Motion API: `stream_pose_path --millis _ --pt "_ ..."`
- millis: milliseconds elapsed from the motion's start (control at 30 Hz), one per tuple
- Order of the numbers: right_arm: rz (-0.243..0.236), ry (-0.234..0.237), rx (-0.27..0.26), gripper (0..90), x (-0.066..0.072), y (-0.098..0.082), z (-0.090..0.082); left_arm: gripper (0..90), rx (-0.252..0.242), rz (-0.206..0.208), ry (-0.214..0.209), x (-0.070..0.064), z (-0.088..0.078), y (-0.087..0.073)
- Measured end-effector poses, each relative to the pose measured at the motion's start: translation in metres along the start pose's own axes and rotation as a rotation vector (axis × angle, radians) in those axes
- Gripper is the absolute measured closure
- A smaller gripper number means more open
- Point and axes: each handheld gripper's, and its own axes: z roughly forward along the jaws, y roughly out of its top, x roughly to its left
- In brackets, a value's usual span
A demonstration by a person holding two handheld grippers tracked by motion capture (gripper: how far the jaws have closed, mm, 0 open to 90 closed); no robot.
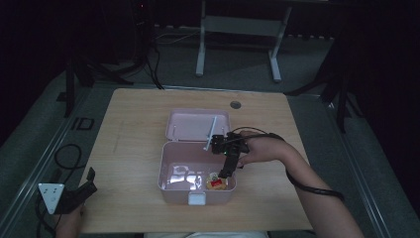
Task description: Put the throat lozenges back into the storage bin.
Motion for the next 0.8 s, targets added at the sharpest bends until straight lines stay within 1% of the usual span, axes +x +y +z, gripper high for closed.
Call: stream_pose_path --millis 100,233,267,300,333,367,400,433,467,500,567,600,633,700,733,767,800 --pt "0.01 -0.009 -0.042 11.2 -0.002 -0.012 -0.013 1.1 0.0 0.0 -0.001 0.0 0.0 0.0" --pt "0.037 -0.048 -0.092 11.2 -0.004 -0.03 -0.027 1.1 0.0 0.0 0.0 0.0 0.0 0.0" --pt "0.037 -0.048 -0.092 11.2 -0.004 -0.03 -0.027 1.0 0.0 0.0 0.0 0.0 0.0 0.0" --pt "0.045 -0.059 -0.105 11.2 -0.006 -0.035 -0.029 1.0 0.0 0.001 0.001 0.0 0.0 0.0" --pt "0.071 -0.071 -0.131 11.2 -0.009 -0.047 -0.033 1.1 0.001 0.001 0.0 0.0 0.0 0.0" --pt "0.071 -0.071 -0.131 11.2 -0.009 -0.047 -0.033 1.1 0.001 0.001 0.0 0.0 0.0 0.0" --pt "0.098 -0.076 -0.141 11.2 -0.011 -0.057 -0.033 1.1 0.001 0.001 0.0 0.0 0.0 0.0" --pt "0.098 -0.076 -0.141 11.2 -0.011 -0.057 -0.033 1.1 0.001 0.001 0.0 0.0 0.0 0.0" --pt "0.123 -0.067 -0.147 11.2 -0.014 -0.067 -0.03 1.1 0.0 0.0 0.001 0.0 0.0 0.0" --pt "0.132 -0.062 -0.149 11.2 -0.015 -0.071 -0.028 1.1 0.0 0.001 0.0 0.0 0.0 0.0" --pt "0.139 -0.075 -0.152 11.2 -0.017 -0.081 -0.021 1.0 0.0 0.0 0.001 0.0 0.0 0.0" --pt "0.139 -0.075 -0.152 11.2 -0.017 -0.081 -0.021 1.1 0.0 0.0 0.001 0.0 0.0 0.0" --pt "0.167 -0.081 -0.168 11.2 -0.02 -0.092 -0.011 1.1 0.001 0.001 0.0 0.0 0.0 0.0" --pt "0.176 -0.102 -0.187 11.2 -0.022 -0.1 -0.004 1.0 0.001 0.0 0.0 0.0 0.0 0.0" --pt "0.19 -0.11 -0.203 11.2 -0.024 -0.105 0.001 1.1 0.001 0.0 0.0 0.0 0.0 0.0" --pt "0.19 -0.11 -0.203 11.2 -0.024 -0.105 0.001 1.0 0.001 0.0 0.0 0.0 0.0 0.0" --pt "0.223 -0.141 -0.247 11.2 -0.028 -0.115 0.01 1.0 0.0 0.0 0.0 0.0 0.0 0.0"
